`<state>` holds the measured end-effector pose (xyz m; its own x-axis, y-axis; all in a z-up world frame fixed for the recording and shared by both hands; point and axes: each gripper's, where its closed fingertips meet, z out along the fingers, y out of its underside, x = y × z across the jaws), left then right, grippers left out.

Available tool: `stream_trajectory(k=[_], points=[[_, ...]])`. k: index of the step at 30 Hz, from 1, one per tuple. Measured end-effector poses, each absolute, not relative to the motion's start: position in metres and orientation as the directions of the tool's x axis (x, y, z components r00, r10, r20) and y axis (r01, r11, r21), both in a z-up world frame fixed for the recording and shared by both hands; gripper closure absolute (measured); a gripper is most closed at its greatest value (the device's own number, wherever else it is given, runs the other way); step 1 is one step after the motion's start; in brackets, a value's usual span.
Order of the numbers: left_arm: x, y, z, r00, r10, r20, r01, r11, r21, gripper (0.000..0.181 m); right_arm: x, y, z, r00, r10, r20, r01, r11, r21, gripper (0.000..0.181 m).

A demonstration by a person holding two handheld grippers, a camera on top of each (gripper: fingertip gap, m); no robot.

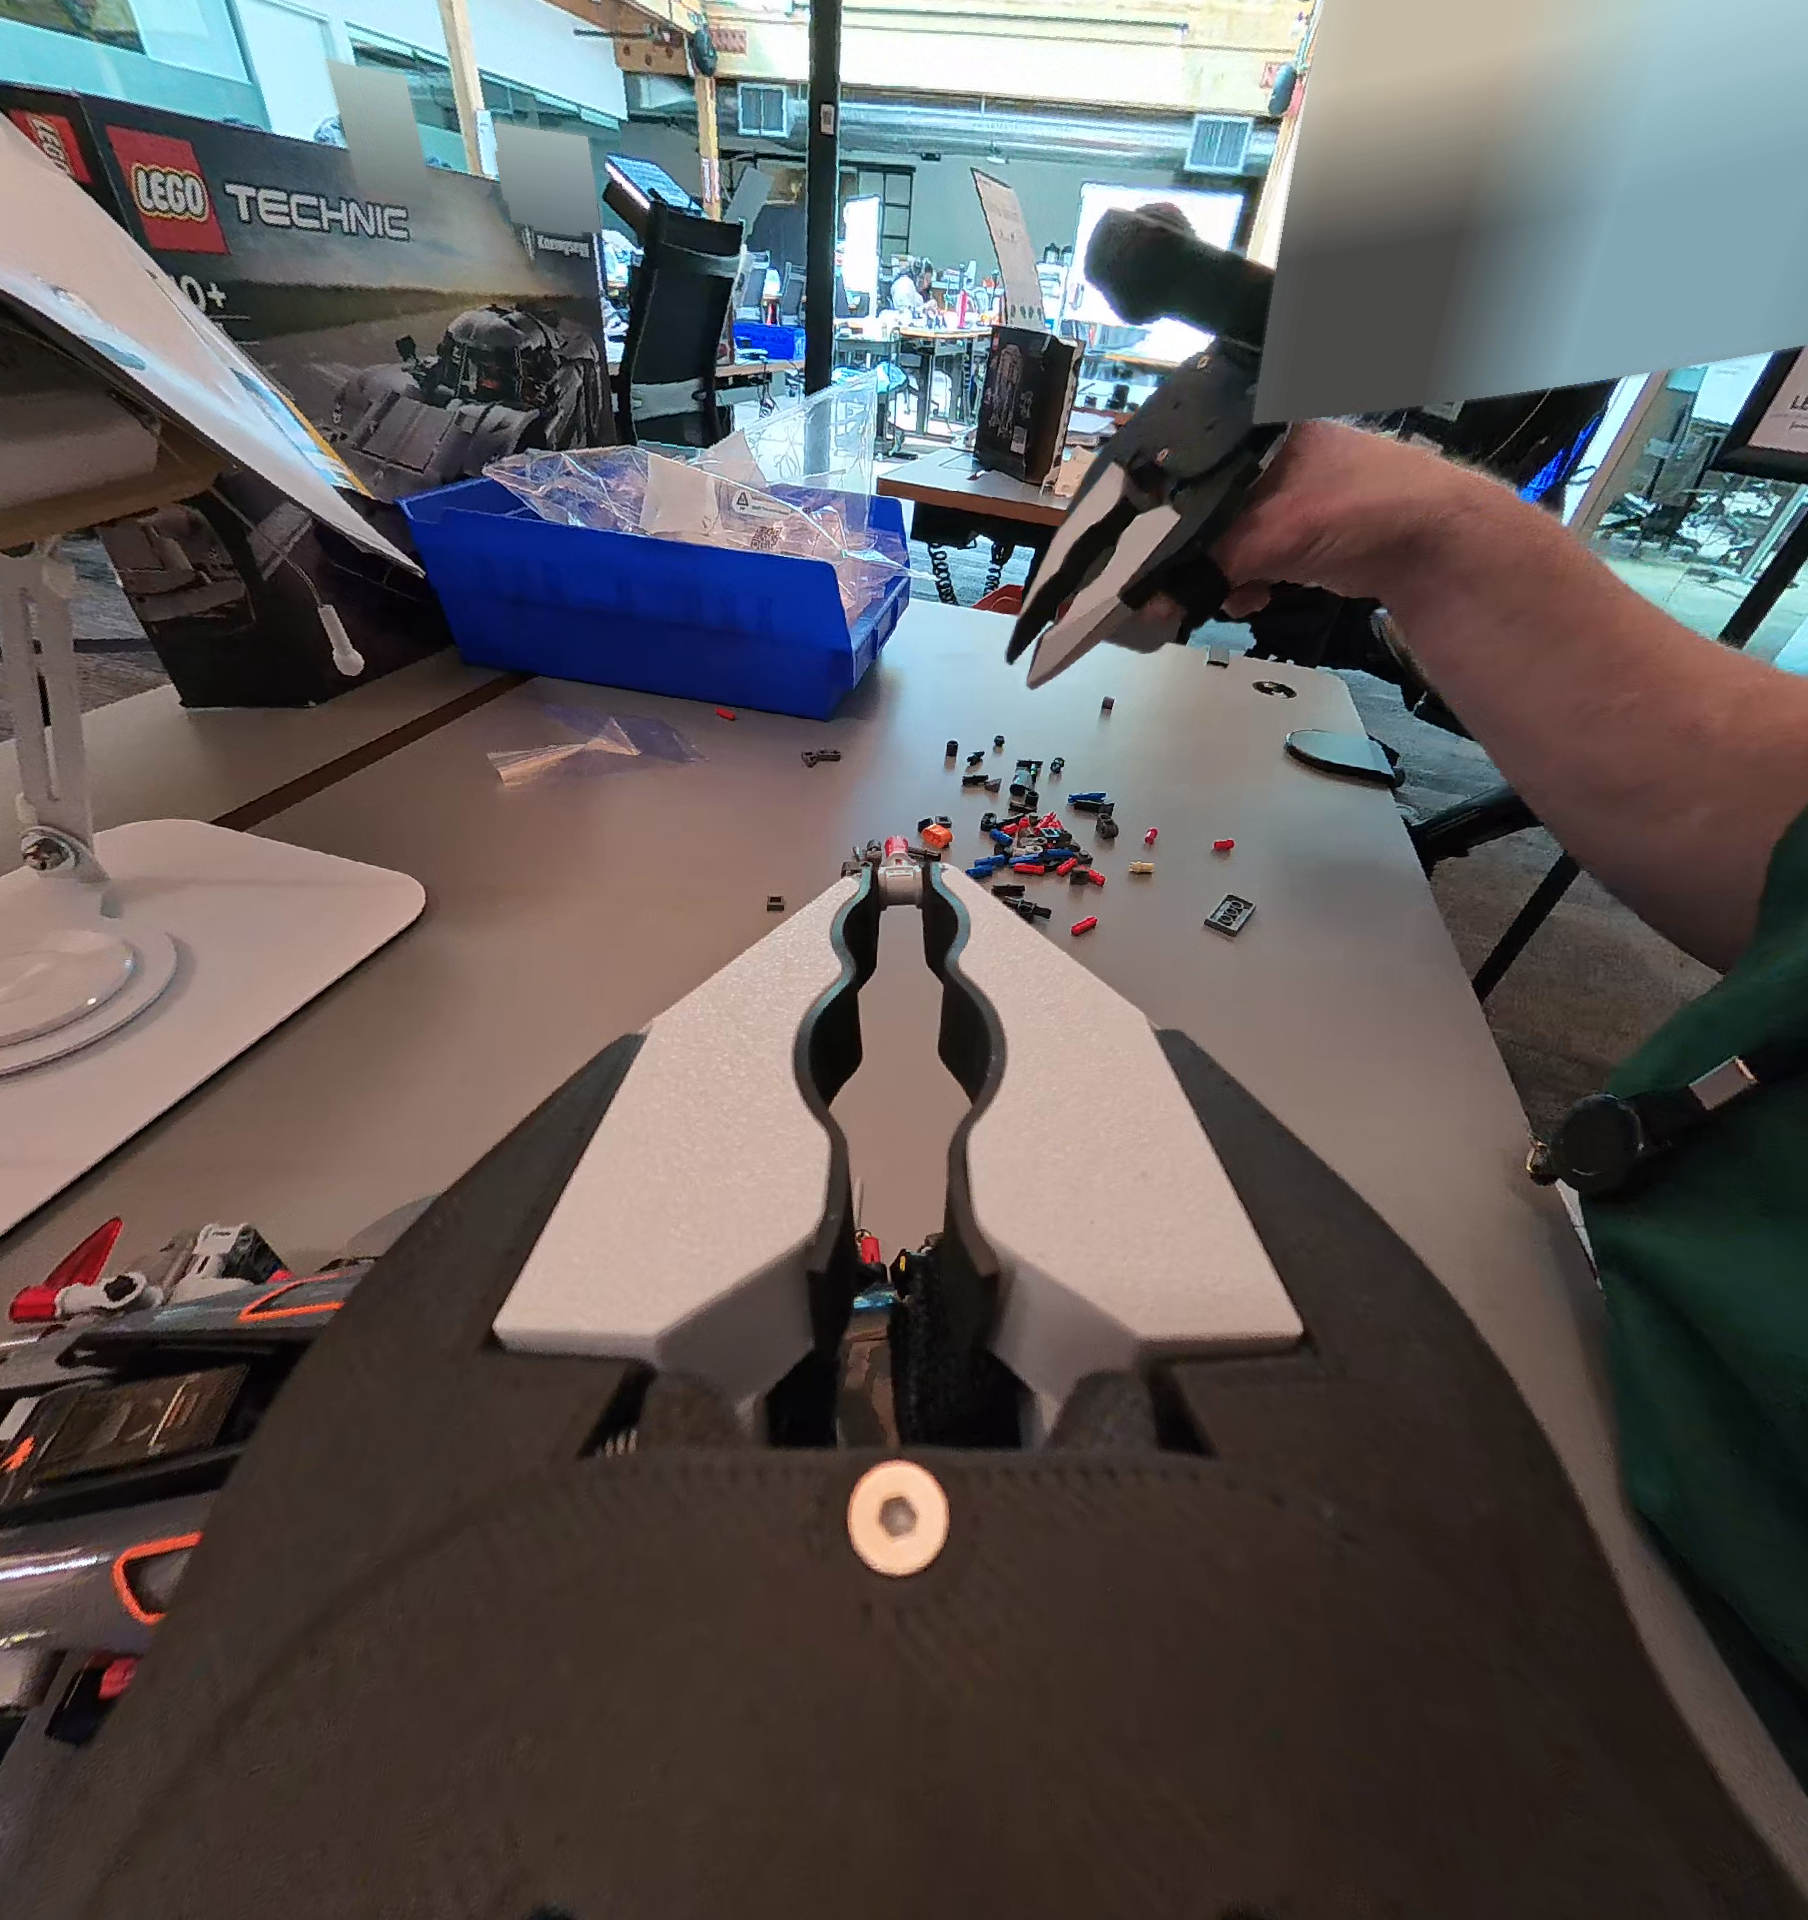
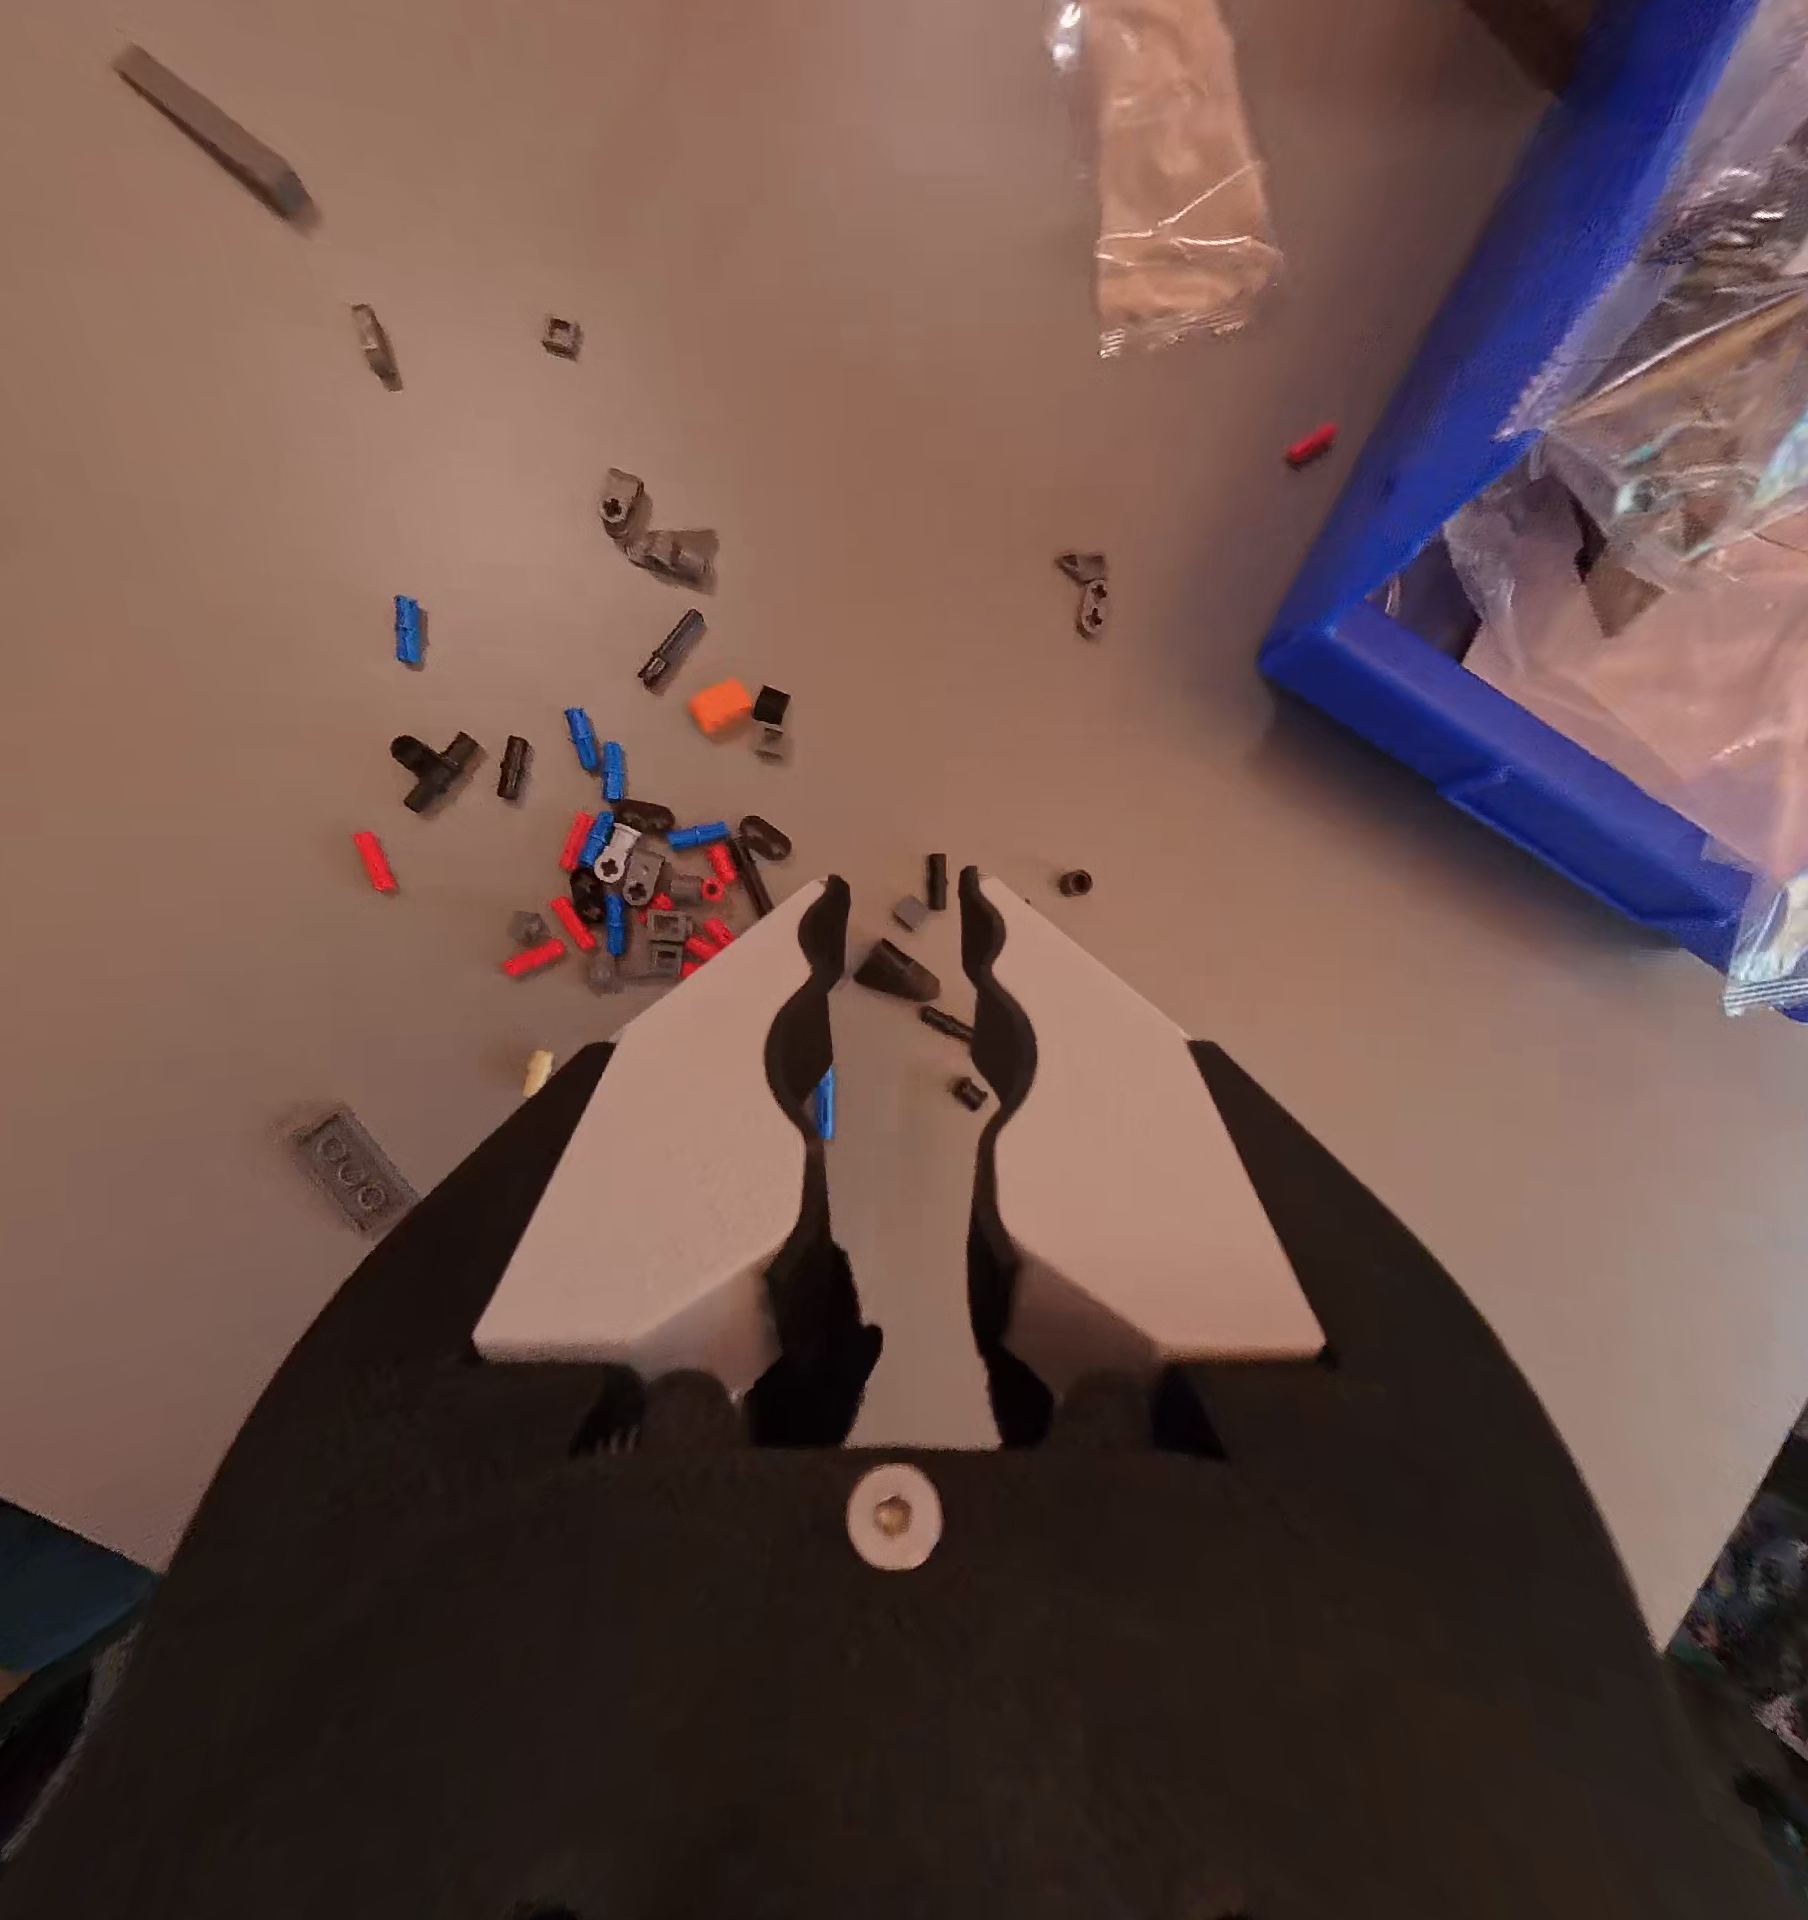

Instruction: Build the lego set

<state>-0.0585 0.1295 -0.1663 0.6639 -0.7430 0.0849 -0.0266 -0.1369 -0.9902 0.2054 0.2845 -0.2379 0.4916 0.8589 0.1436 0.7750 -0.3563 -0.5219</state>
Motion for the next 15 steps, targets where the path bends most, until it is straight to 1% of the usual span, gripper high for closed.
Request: stream_trajectory(k=[2, 5, 9, 15], points=[[-0.06, 0.129, -0.166, 0.668, -0.739, 0.085, -0.026, -0.137, -0.99, 0.176, 0.205, 0.287, -0.24, 0.491, 0.856, 0.164, 0.789, -0.357, -0.501, 0.161], [-0.063, 0.129, -0.165, 0.673, -0.734, 0.088, -0.018, -0.135, -0.991, 0.176, 0.216, 0.292, -0.23, 0.529, 0.828, 0.185, 0.776, -0.385, -0.499, 0.161], [-0.063, 0.129, -0.164, 0.669, -0.738, 0.089, -0.017, -0.135, -0.991, 0.176, 0.231, 0.289, -0.225, 0.548, 0.817, 0.178, 0.772, -0.413, -0.483, 0.16], [-0.062, 0.129, -0.165, 0.67, -0.738, 0.084, -0.022, -0.133, -0.991, 0.176, 0.245, 0.28, -0.244, 0.549, 0.823, 0.148, 0.79, -0.452, -0.415, 0.162]])
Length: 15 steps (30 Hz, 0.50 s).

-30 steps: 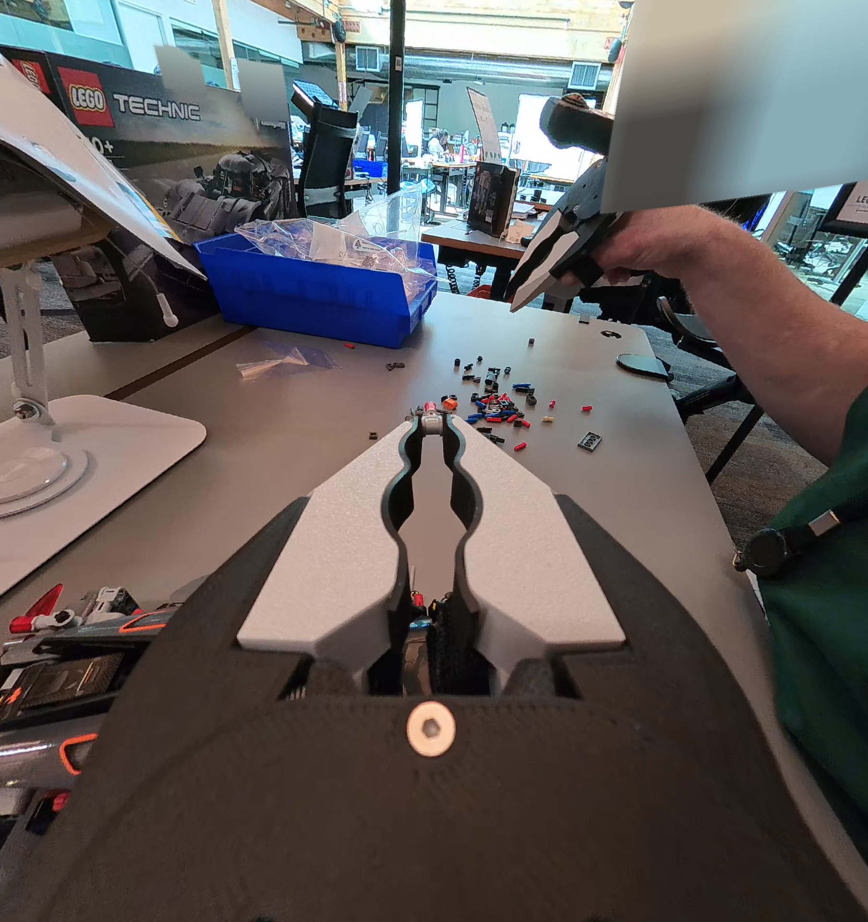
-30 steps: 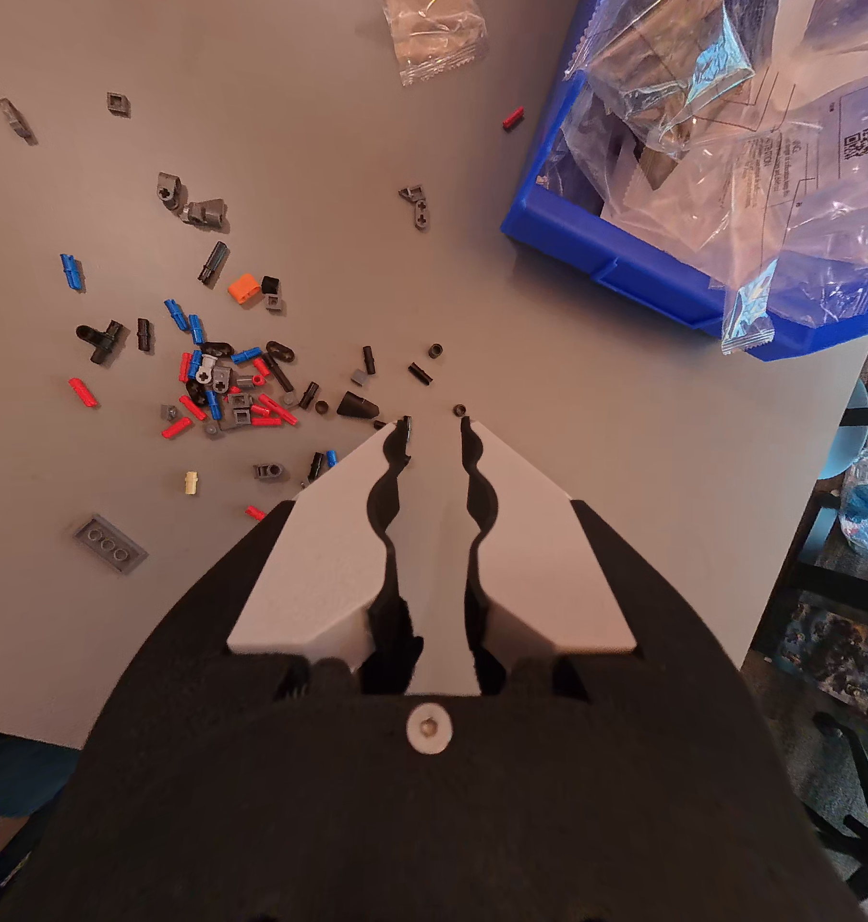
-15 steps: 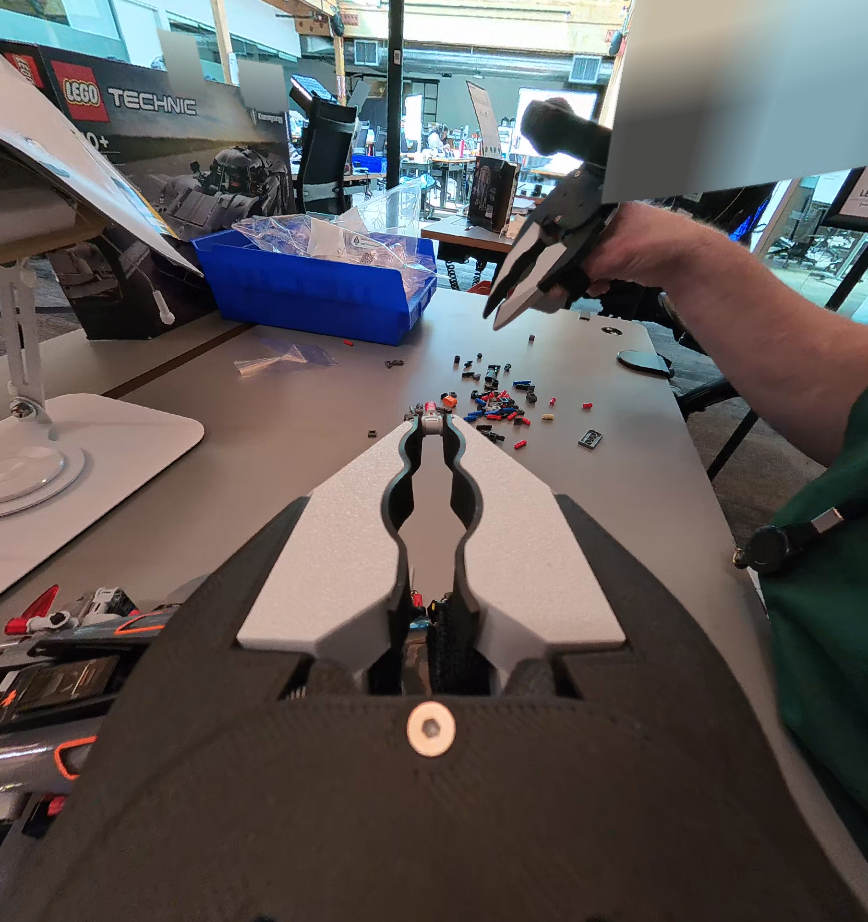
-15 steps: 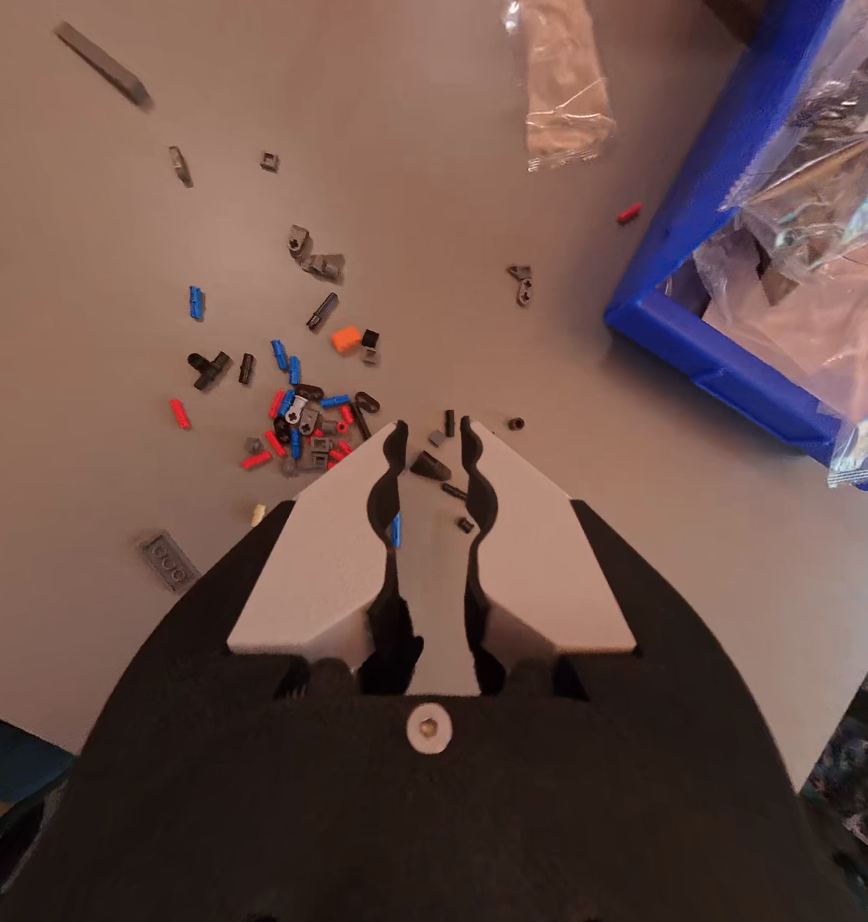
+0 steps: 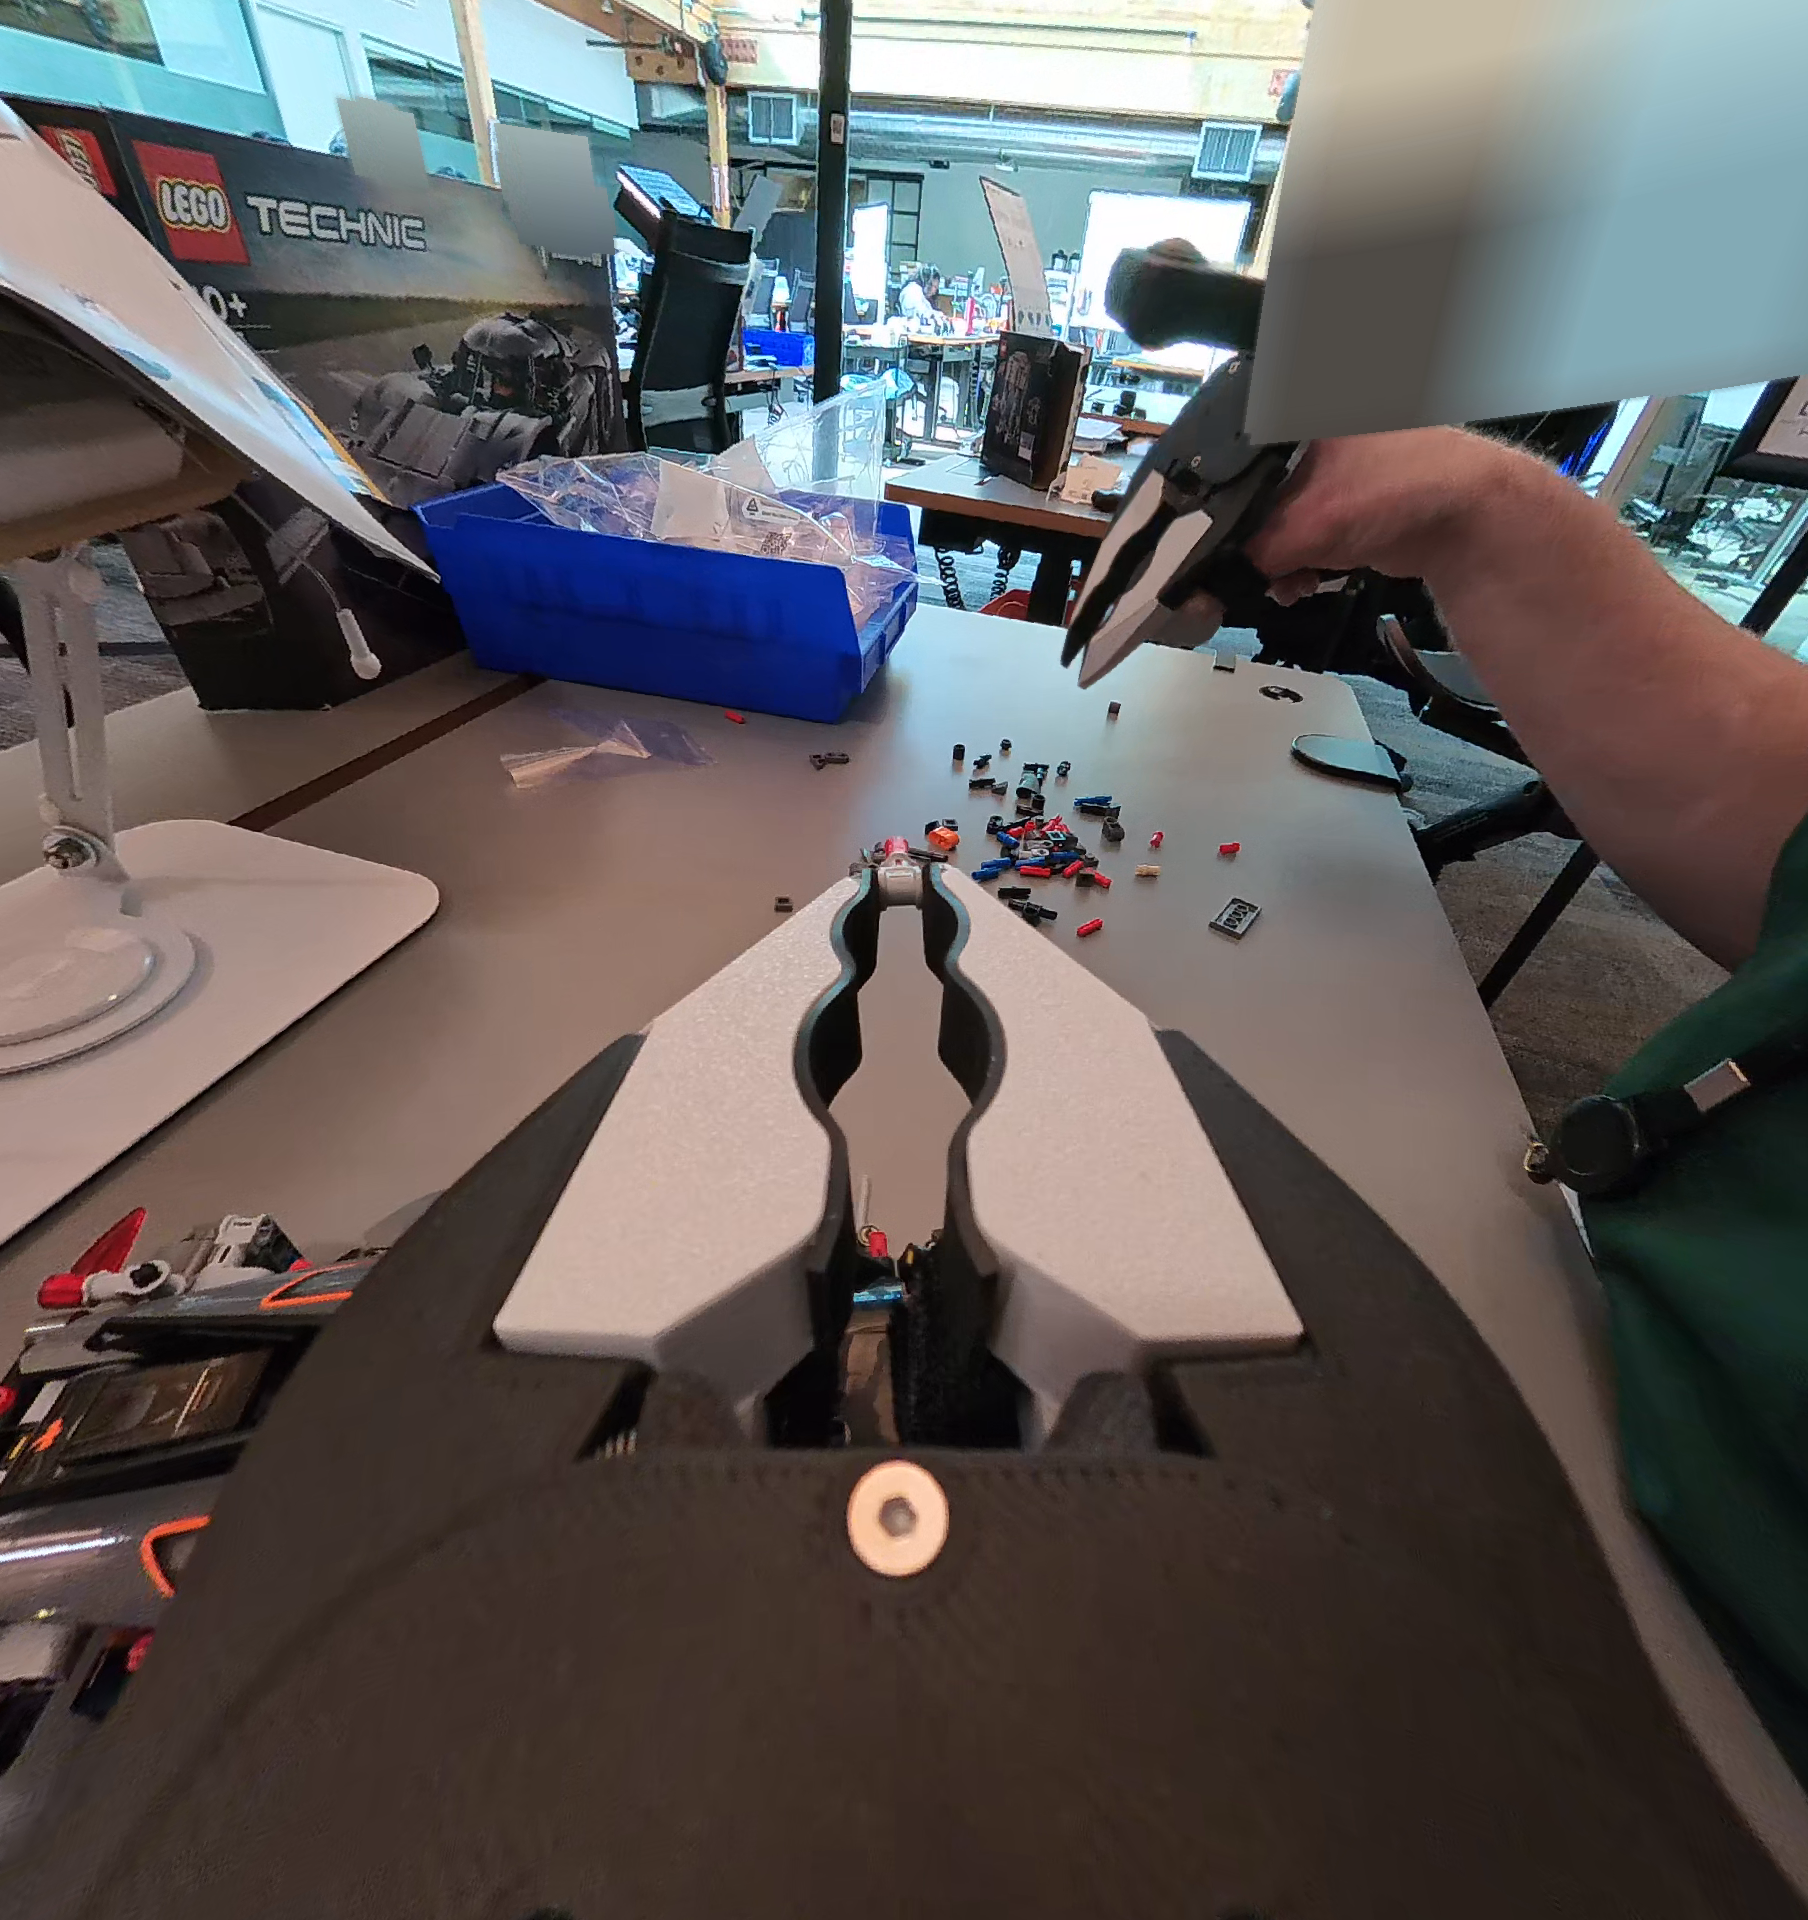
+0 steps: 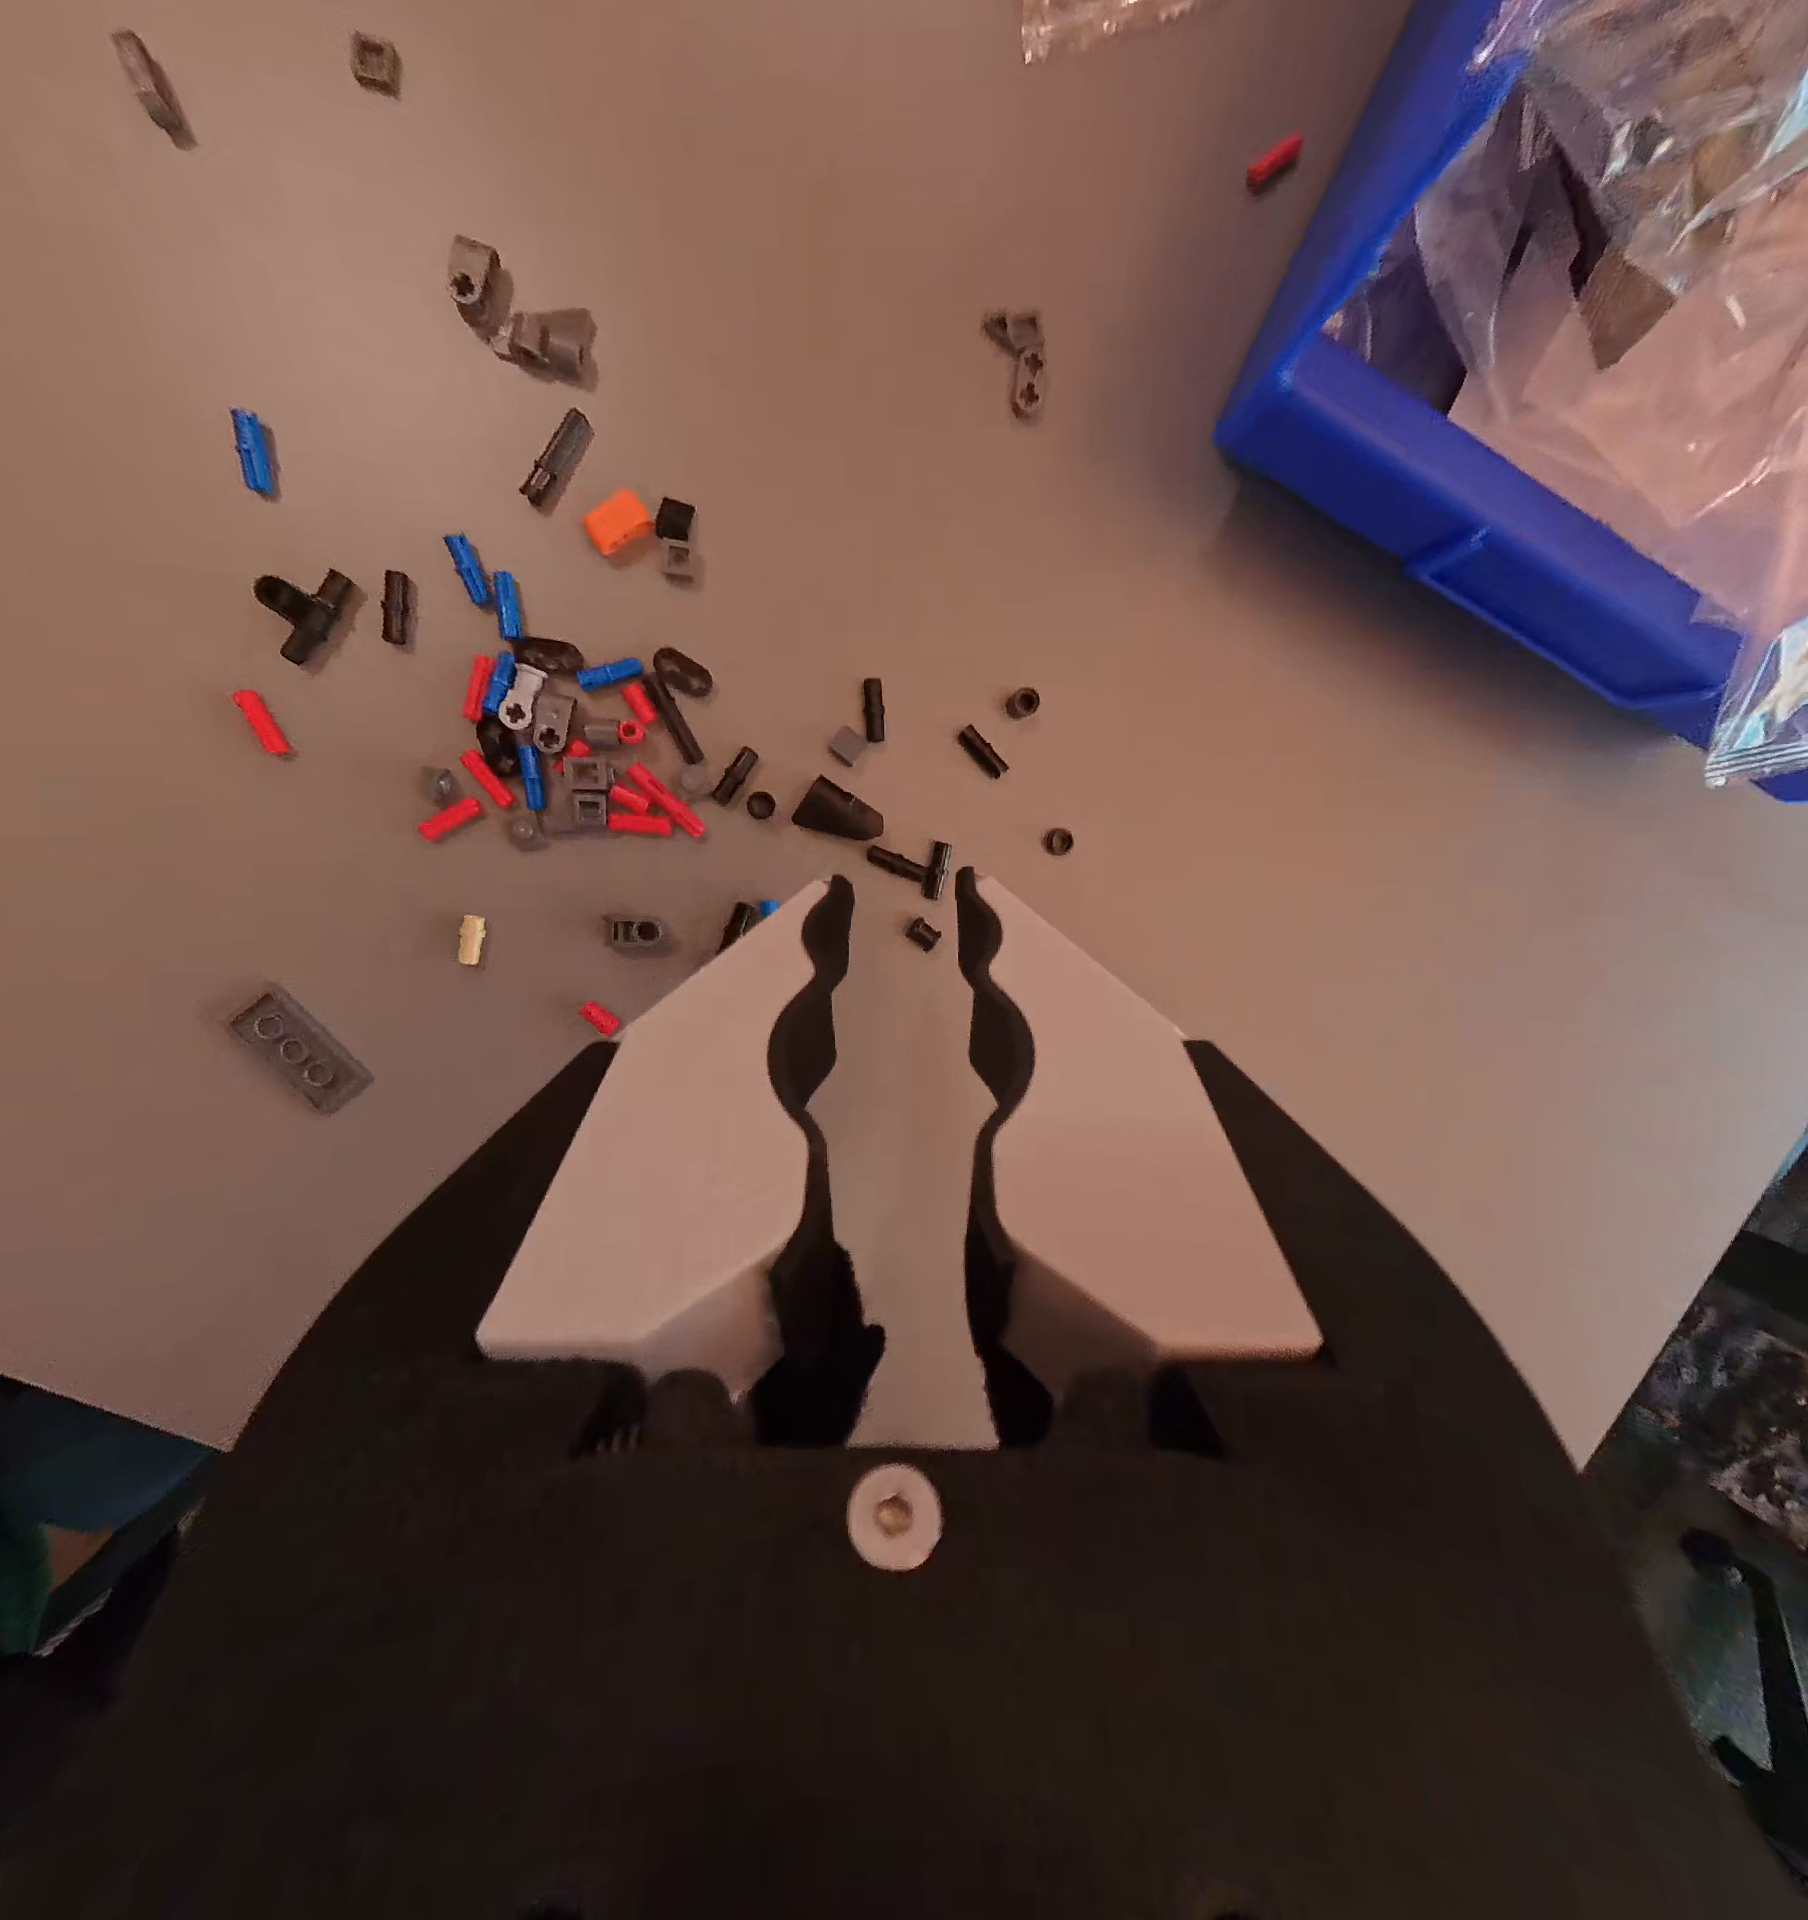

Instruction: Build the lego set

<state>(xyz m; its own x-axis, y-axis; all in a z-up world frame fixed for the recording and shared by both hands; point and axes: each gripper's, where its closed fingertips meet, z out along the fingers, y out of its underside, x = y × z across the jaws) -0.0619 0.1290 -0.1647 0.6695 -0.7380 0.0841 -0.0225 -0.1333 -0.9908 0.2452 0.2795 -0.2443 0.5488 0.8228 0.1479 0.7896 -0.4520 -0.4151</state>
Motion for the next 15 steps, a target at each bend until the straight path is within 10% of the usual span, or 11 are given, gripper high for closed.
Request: stream_trajectory(k=[15], points=[[-0.061, 0.13, -0.165, 0.671, -0.736, 0.088, -0.02, -0.136, -0.99, 0.176, 0.274, 0.275, -0.242, 0.598, 0.789, 0.143, 0.762, -0.503, -0.408, 0.164]])
